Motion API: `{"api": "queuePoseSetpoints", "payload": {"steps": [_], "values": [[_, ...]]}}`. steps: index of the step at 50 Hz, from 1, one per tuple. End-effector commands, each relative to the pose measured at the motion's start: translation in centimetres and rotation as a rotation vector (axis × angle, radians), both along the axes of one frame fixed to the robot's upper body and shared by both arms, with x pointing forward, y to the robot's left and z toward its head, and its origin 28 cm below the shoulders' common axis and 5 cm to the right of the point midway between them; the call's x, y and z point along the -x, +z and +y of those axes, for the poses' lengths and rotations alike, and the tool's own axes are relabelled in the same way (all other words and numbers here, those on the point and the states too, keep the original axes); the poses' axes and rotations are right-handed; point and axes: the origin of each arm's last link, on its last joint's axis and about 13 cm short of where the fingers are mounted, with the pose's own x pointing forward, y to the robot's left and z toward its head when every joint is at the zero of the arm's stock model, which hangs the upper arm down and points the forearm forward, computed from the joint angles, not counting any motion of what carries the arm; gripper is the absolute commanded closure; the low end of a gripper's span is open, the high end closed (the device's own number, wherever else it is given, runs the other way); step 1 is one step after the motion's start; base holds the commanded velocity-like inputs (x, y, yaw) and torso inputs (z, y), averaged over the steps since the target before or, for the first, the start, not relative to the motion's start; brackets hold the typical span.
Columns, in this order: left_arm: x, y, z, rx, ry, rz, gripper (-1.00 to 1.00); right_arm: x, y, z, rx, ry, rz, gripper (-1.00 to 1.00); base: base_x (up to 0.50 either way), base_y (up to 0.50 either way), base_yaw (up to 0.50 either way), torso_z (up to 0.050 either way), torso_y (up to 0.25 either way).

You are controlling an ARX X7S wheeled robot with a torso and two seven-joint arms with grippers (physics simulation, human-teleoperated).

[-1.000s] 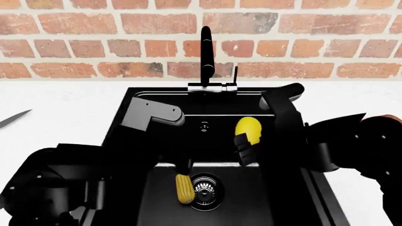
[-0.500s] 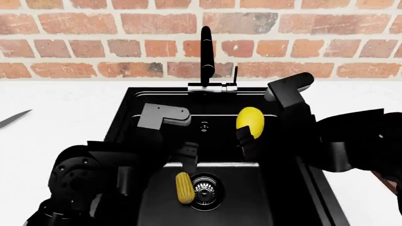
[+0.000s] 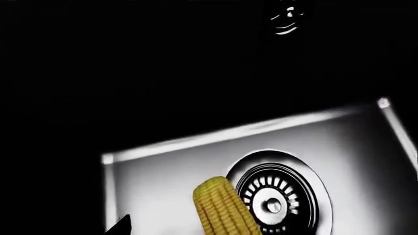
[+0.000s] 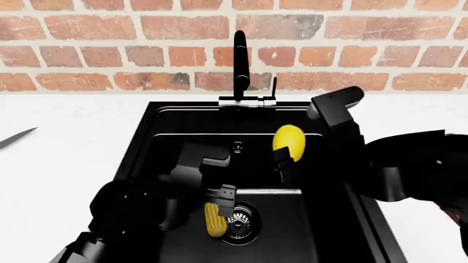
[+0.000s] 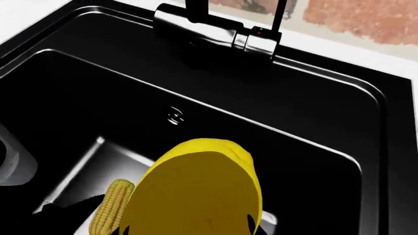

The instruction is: Pick the vegetables from the sink and place them on the cutting board.

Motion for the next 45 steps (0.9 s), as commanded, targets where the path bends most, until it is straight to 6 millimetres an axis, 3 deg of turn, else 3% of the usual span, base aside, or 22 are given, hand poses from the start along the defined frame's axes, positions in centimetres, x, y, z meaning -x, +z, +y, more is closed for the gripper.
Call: {"api": "queuePoseSetpoints", "payload": {"steps": [1, 22, 45], "values": [[-0.3, -2.5, -0.3, -0.012, -0.016, 0.068, -1.0, -0.2, -0.3, 0.0, -0.011, 0.005, -0.002, 1.0, 0.0, 0.0, 0.0, 0.0, 0.0], [-1.3, -5.5, -0.6, 0.02, -0.005, 0.139, -1.0, -0.4, -0.8, 0.0, -0.019, 0.004, 0.007, 1.0, 0.0, 0.0, 0.0, 0.0, 0.0], [-3.1, -6.5, -1.4, 0.088, 0.04, 0.158, -1.0, -0.7, -1.5, -0.2, -0.024, 0.001, 0.024, 1.0, 0.0, 0.0, 0.0, 0.0, 0.0]]}}
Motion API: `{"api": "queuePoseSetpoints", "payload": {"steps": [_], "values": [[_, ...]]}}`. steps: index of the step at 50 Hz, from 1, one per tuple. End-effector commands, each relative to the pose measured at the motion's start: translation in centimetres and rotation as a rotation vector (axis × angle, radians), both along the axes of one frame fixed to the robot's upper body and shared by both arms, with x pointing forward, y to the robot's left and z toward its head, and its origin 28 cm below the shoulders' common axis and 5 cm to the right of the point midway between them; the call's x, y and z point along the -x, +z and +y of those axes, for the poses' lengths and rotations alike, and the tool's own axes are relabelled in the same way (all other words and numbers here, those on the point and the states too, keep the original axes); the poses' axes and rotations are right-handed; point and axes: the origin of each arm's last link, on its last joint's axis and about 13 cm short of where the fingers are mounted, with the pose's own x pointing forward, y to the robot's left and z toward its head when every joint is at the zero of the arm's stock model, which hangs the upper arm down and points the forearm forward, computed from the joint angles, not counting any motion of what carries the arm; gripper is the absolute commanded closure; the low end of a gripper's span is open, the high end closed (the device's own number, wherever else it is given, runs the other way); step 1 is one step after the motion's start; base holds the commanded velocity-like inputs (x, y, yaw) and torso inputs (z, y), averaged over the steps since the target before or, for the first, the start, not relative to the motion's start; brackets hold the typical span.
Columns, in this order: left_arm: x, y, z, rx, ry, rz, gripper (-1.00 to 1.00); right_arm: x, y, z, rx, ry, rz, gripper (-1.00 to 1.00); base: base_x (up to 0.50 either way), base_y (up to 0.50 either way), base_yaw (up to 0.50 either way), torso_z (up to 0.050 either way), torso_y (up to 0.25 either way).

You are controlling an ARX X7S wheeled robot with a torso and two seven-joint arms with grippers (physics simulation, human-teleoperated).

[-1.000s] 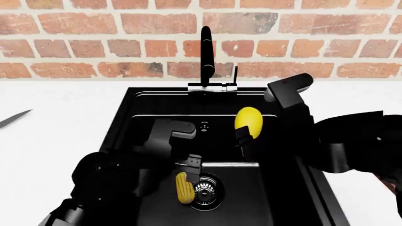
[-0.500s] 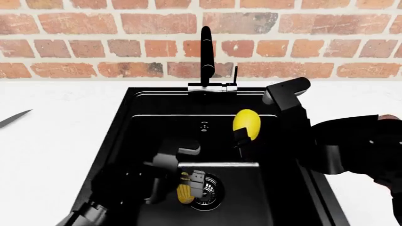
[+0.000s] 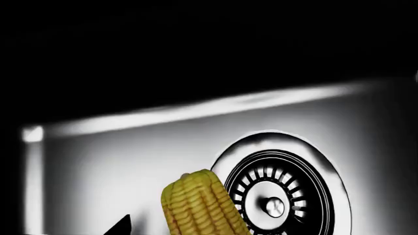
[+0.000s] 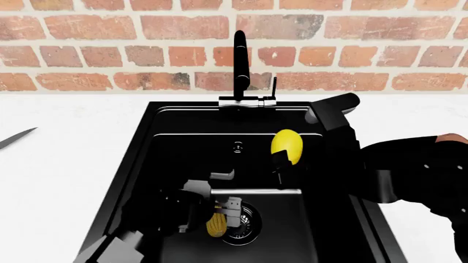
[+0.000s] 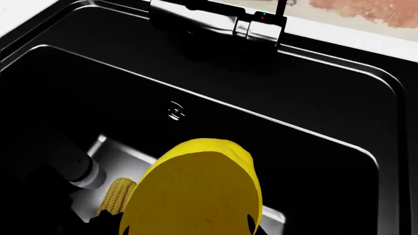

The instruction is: Pick the vegetables from the sink and place them on the cutting board.

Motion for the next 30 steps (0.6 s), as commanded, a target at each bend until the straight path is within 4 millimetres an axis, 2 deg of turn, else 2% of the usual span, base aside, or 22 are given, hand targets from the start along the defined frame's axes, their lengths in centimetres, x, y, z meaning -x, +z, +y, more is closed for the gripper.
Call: {"api": "queuePoseSetpoints", "payload": {"steps": [1, 14, 21, 22, 30], "values": [[-0.5, -0.7, -0.3, 0.025, 0.025, 0.02, -1.0, -0.1, -0.2, -0.1, 0.001, 0.003, -0.001, 1.0, 0.0, 0.0, 0.0, 0.0, 0.0], [0.0, -2.2, -0.2, -0.06, 0.039, 0.054, -1.0, -0.1, -0.3, -0.2, -0.004, 0.002, -0.001, 1.0, 0.0, 0.0, 0.0, 0.0, 0.0], [0.6, -3.6, -0.2, -0.096, 0.021, 0.081, -1.0, -0.2, -0.5, -0.2, -0.007, 0.002, -0.002, 1.0, 0.0, 0.0, 0.0, 0.0, 0.0], [0.7, -3.7, -0.2, -0.098, 0.016, 0.083, 1.0, -0.2, -0.5, -0.2, -0.008, 0.002, -0.001, 1.0, 0.0, 0.0, 0.0, 0.0, 0.0], [1.0, -3.8, -0.3, -0.1, -0.002, 0.085, 1.0, -0.2, -0.6, -0.1, -0.01, 0.002, 0.0, 1.0, 0.0, 0.0, 0.0, 0.0, 0.0]]}}
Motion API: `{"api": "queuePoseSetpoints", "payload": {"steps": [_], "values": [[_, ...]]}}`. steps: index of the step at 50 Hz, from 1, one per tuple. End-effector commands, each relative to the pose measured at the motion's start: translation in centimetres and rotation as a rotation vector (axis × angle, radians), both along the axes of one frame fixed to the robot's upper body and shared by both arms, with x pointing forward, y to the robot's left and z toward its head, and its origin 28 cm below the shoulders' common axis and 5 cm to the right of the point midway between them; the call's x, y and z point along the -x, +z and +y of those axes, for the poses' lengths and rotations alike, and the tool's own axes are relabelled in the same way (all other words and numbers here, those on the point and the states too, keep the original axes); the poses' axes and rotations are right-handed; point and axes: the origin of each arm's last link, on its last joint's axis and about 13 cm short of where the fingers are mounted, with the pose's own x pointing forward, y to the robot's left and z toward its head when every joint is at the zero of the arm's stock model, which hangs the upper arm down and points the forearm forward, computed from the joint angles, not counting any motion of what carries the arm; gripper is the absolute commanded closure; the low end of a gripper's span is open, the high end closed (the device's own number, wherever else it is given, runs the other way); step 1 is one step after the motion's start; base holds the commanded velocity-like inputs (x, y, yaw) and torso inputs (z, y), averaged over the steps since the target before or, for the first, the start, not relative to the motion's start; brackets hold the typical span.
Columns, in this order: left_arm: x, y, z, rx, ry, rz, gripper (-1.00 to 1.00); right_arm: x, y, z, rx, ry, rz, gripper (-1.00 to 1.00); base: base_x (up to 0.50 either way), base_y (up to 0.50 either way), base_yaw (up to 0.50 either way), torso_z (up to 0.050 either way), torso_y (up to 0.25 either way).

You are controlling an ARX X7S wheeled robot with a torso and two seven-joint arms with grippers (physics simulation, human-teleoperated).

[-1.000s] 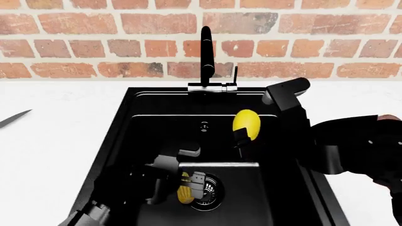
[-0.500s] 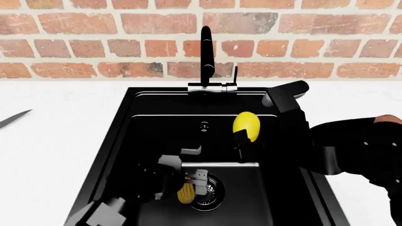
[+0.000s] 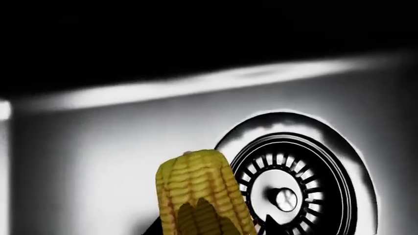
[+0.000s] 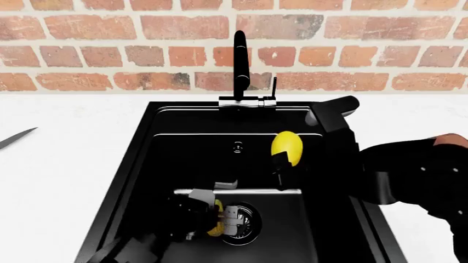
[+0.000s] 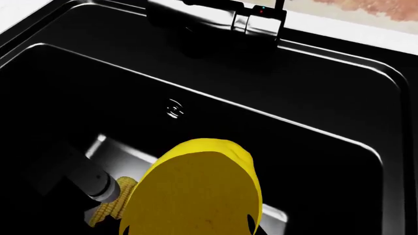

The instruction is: Pick the vegetables from the sink and place them on the cutting board.

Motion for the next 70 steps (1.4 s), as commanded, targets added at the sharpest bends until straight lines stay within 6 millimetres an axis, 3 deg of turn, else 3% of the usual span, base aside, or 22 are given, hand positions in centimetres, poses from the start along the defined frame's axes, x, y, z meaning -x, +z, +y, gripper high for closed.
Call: {"api": "queuePoseSetpoints", "payload": {"steps": [1, 14, 22, 30, 35, 47, 53, 61, 70], "values": [[0.9, -1.5, 0.6, -0.069, -0.012, 0.04, 1.0, 0.0, -0.1, 0.0, 0.0, 0.006, -0.007, 1.0, 0.0, 0.0, 0.0, 0.0, 0.0], [0.7, -0.9, 0.6, -0.038, -0.014, 0.008, 1.0, 0.0, -0.2, 0.0, 0.001, 0.002, -0.005, 1.0, 0.0, 0.0, 0.0, 0.0, 0.0], [1.0, 3.5, 1.1, 0.011, -0.042, -0.281, 1.0, 0.3, 0.5, -0.1, 0.002, 0.0, -0.023, 1.0, 0.0, 0.0, 0.0, 0.0, 0.0], [2.7, 8.0, 1.7, 0.015, -0.142, -0.525, 1.0, 0.9, 1.3, -0.1, -0.003, -0.002, -0.049, 1.0, 0.0, 0.0, 0.0, 0.0, 0.0], [3.8, 9.7, 2.3, 0.023, -0.168, -0.603, 1.0, 1.5, 1.8, 0.0, -0.007, 0.005, -0.069, 1.0, 0.0, 0.0, 0.0, 0.0, 0.0], [6.3, 12.0, 3.7, -0.03, -0.187, -0.725, 1.0, 3.5, 3.3, 0.1, -0.098, -0.003, -0.191, 1.0, 0.0, 0.0, 0.0, 0.0, 0.0], [7.7, 13.7, 4.1, -0.026, -0.181, -0.791, 1.0, 5.4, 4.7, 0.2, -0.157, -0.028, -0.305, 1.0, 0.0, 0.0, 0.0, 0.0, 0.0], [8.8, 15.4, 5.3, -0.03, -0.119, -0.873, 1.0, 8.0, 4.9, 0.5, -0.18, -0.03, -0.381, 1.0, -0.25, 0.0, 0.0, 0.0, 0.0], [11.4, 19.1, 6.0, -0.038, -0.091, -1.063, 1.0, 9.9, 5.2, 1.0, -0.17, -0.029, -0.441, 1.0, -0.5, 0.01, 0.0, 0.0, 0.0]]}}
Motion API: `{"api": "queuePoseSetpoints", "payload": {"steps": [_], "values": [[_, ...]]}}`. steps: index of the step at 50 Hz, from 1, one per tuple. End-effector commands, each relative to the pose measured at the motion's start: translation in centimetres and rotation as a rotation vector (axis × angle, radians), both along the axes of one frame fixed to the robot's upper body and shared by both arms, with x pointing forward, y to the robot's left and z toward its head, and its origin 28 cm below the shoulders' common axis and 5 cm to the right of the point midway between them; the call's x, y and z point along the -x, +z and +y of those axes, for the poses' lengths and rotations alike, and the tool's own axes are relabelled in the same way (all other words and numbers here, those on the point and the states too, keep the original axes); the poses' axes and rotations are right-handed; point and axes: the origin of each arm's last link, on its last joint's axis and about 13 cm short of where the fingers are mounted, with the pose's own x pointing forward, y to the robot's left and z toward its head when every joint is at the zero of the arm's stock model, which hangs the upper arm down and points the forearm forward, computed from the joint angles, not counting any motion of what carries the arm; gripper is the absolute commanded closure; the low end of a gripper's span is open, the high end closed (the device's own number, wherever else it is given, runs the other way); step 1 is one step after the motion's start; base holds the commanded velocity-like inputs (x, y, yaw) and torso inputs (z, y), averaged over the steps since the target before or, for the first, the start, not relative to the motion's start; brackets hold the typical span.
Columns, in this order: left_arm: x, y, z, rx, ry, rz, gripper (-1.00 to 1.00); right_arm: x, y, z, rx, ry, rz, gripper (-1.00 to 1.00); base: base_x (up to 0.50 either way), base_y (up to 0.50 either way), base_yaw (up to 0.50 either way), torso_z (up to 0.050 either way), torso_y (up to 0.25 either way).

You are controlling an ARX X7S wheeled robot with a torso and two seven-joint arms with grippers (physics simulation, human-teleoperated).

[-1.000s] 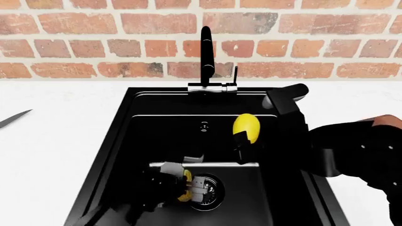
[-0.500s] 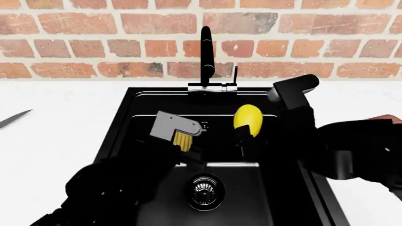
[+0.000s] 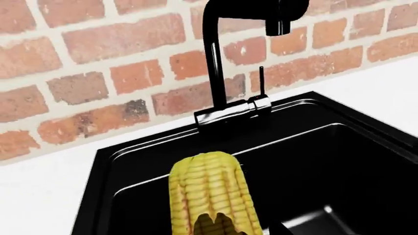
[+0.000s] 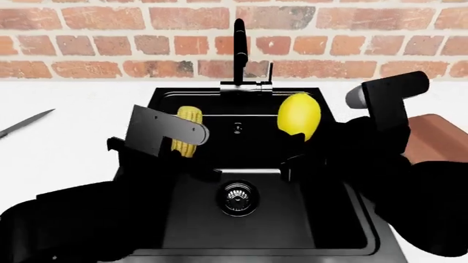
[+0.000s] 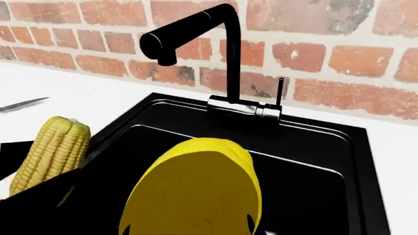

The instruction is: Pick the vegetables from the sink and place them on the cutting board.

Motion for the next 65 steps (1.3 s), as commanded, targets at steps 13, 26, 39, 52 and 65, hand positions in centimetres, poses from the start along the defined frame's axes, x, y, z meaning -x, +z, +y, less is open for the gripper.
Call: {"api": "queuePoseSetpoints", "payload": {"steps": [13, 26, 39, 52, 65], "values": [[5.4, 4.7, 0.7, 0.095, 0.024, -0.268, 1.0, 3.8, 0.9, 0.5, -0.02, -0.008, -0.149, 1.0, -0.5, 0.08, 0.0, 0.0, 0.0], [5.7, 3.8, 1.1, 0.169, 0.058, -0.379, 1.0, 4.1, 0.3, 1.2, -0.039, -0.056, -0.329, 1.0, -0.5, 0.17, 0.0, 0.0, 0.0], [5.7, 1.7, 1.1, 0.25, 0.041, -0.416, 1.0, 4.1, -3.0, 1.0, -0.122, -0.101, -0.419, 1.0, -0.4, 0.38, 0.0, 0.0, 0.0], [4.9, 1.0, 1.1, 0.254, 0.022, -0.435, 1.0, 4.2, -3.3, 0.9, -0.128, -0.136, -0.49, 1.0, -0.04, -0.44, 0.0, 0.0, 0.0], [4.8, 1.0, 1.1, 0.251, 0.032, -0.438, 1.0, 4.0, -3.4, 1.0, -0.134, -0.129, -0.487, 1.0, 0.22, -0.5, 0.0, 0.0, 0.0]]}}
